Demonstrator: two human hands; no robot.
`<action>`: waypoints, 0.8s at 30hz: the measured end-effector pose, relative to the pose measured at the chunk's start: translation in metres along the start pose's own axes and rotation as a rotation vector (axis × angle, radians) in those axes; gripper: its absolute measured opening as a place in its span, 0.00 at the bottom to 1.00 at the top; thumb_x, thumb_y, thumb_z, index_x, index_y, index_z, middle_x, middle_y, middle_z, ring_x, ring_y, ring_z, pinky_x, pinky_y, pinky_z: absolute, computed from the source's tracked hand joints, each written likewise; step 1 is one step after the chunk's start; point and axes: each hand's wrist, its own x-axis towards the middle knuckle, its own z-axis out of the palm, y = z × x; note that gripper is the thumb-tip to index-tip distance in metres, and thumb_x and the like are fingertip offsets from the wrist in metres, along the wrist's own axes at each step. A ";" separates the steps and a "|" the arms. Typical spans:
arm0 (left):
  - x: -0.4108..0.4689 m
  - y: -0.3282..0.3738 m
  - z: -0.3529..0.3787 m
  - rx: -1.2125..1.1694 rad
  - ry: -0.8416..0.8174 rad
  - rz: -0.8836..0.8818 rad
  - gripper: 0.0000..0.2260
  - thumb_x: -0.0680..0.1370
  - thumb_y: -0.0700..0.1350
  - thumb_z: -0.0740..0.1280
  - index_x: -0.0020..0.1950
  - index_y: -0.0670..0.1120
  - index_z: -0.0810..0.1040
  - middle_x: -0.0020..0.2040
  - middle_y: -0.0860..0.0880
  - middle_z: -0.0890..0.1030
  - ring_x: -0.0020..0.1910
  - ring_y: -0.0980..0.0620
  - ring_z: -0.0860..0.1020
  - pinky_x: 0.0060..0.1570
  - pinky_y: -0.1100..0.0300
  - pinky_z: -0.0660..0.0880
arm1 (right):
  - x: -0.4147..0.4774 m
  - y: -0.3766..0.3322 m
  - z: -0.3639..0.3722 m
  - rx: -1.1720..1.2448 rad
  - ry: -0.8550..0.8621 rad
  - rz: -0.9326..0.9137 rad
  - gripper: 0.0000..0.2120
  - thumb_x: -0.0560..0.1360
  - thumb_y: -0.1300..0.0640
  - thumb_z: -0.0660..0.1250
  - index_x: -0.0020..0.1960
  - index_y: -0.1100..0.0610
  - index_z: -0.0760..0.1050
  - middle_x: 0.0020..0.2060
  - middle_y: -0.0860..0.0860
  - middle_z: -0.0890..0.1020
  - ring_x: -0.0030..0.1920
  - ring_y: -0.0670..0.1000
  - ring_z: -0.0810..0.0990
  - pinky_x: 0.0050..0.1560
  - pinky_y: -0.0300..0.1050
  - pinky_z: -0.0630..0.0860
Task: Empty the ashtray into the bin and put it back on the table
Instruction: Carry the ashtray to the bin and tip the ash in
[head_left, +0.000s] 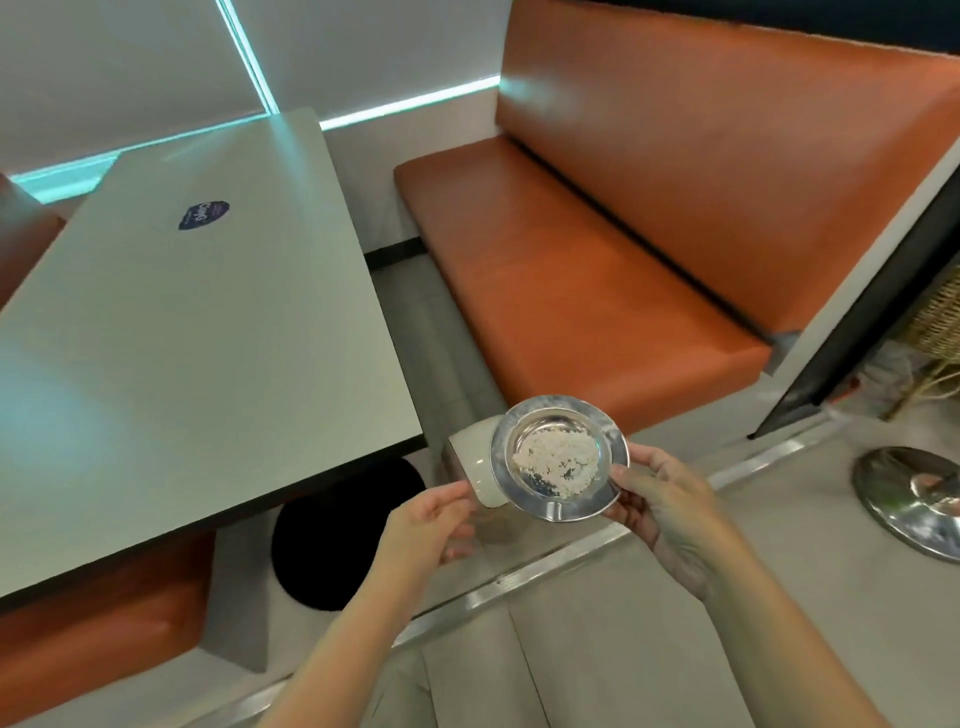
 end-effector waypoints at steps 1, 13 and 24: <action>0.014 -0.008 -0.002 0.047 0.026 -0.018 0.09 0.74 0.39 0.64 0.53 0.46 0.77 0.40 0.49 0.80 0.36 0.54 0.77 0.33 0.65 0.78 | 0.014 0.006 0.000 -0.010 0.012 0.015 0.08 0.74 0.68 0.61 0.47 0.57 0.74 0.34 0.53 0.81 0.25 0.42 0.80 0.24 0.34 0.76; 0.228 -0.088 0.001 0.587 0.170 -0.002 0.19 0.71 0.37 0.66 0.61 0.41 0.73 0.54 0.43 0.77 0.53 0.49 0.75 0.51 0.63 0.66 | 0.179 0.096 -0.033 -0.135 0.110 0.140 0.09 0.73 0.68 0.61 0.46 0.56 0.76 0.36 0.55 0.81 0.31 0.46 0.79 0.27 0.36 0.76; 0.352 -0.146 0.016 1.041 0.212 -0.008 0.33 0.66 0.47 0.72 0.68 0.45 0.62 0.69 0.41 0.62 0.65 0.39 0.61 0.64 0.49 0.63 | 0.285 0.211 -0.057 -0.308 0.140 0.303 0.10 0.71 0.69 0.61 0.46 0.56 0.75 0.34 0.57 0.81 0.32 0.53 0.78 0.35 0.46 0.77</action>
